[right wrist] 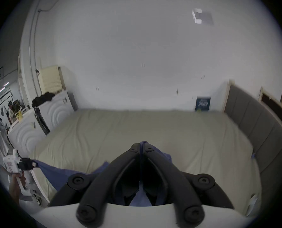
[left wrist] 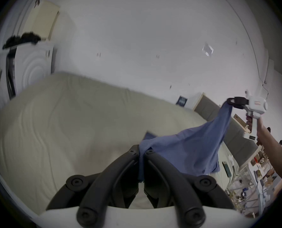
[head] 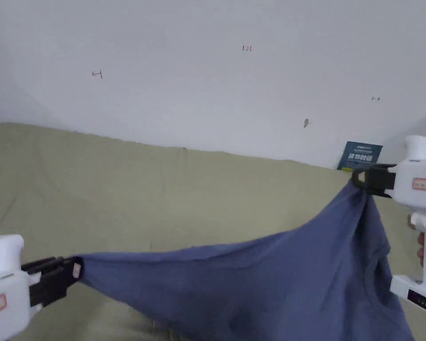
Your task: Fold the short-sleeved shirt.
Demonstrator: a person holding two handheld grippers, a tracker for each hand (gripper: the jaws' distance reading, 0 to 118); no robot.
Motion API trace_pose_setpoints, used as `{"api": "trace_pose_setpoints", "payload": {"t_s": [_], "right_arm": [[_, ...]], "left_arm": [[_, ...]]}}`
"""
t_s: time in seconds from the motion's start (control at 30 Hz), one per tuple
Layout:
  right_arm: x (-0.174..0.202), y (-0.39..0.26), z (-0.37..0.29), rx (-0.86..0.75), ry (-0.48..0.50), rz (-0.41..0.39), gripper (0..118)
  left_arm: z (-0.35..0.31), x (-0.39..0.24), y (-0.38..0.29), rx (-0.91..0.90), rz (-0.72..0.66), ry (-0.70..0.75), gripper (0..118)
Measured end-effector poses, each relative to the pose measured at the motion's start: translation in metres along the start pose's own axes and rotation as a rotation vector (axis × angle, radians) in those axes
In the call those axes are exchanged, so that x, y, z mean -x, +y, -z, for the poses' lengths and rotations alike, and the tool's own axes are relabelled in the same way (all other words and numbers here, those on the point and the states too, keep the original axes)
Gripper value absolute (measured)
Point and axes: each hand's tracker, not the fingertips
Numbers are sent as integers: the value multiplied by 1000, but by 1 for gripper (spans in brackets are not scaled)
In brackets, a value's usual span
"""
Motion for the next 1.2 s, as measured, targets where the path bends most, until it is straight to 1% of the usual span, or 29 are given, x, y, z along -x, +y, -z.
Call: {"api": "trace_pose_setpoints", "payload": {"t_s": [0.07, 0.1, 0.17, 0.23, 0.3, 0.33, 0.37, 0.43, 0.47, 0.5, 0.57, 0.6, 0.7, 0.77, 0.83, 0.87, 0.97, 1.0, 1.1, 1.17, 1.2], "right_arm": [[-4, 34, -27, -67, -10, -17, 2], [-4, 49, -39, -101, -36, -11, 2], [-8, 81, -58, -157, -44, -25, 2], [-10, 112, -70, -215, -70, -32, 2], [-17, 139, -75, -251, -77, -19, 2], [-22, 154, -75, -267, -84, -13, 2], [-19, 167, -72, -279, -68, -16, 2], [-24, 193, -69, -335, -87, -18, 2], [-27, 206, -66, -362, -86, -11, 2], [-22, 214, -65, -384, -75, -11, 2], [-26, 233, -59, -420, -82, -2, 2], [-29, 242, -55, -436, -80, 10, 2], [-27, 259, -44, -457, -66, 40, 2], [-26, 266, -31, -458, -61, 41, 2], [-27, 268, -17, -452, -66, 41, 2], [-27, 264, -5, -443, -69, 39, 2], [-28, 242, 30, -396, -80, 30, 2], [-31, 232, 43, -381, -79, 36, 2], [-42, 203, 75, -313, -69, 77, 2], [-47, 190, 84, -300, -52, 97, 2], [-48, 186, 84, -302, -48, 104, 2]], "left_arm": [[0, -9, 42, -58, 61, 25, 0], [1, -14, 65, -77, 68, 14, 0], [1, -28, 108, -143, 71, 17, 0], [1, -44, 154, -202, 91, 25, 0], [6, -54, 195, -215, 89, 17, 0], [3, -70, 213, -242, 104, 48, 0], [4, -79, 229, -250, 127, 65, 0], [8, -95, 264, -272, 187, 102, 0], [17, -89, 280, -287, 207, 130, 0], [21, -91, 295, -304, 208, 144, 0], [24, -100, 319, -333, 210, 163, 0], [35, -84, 342, -354, 206, 184, 0], [48, -82, 374, -378, 207, 224, 0], [61, -77, 385, -378, 226, 226, 0], [75, -76, 390, -378, 279, 280, 0], [76, -94, 372, -375, 281, 286, 0], [107, -85, 355, -322, 274, 291, 0], [127, -65, 356, -305, 275, 294, 0], [162, -44, 326, -272, 250, 293, 0], [172, -42, 300, -272, 237, 305, 0], [175, -36, 294, -263, 206, 283, 0]]}}
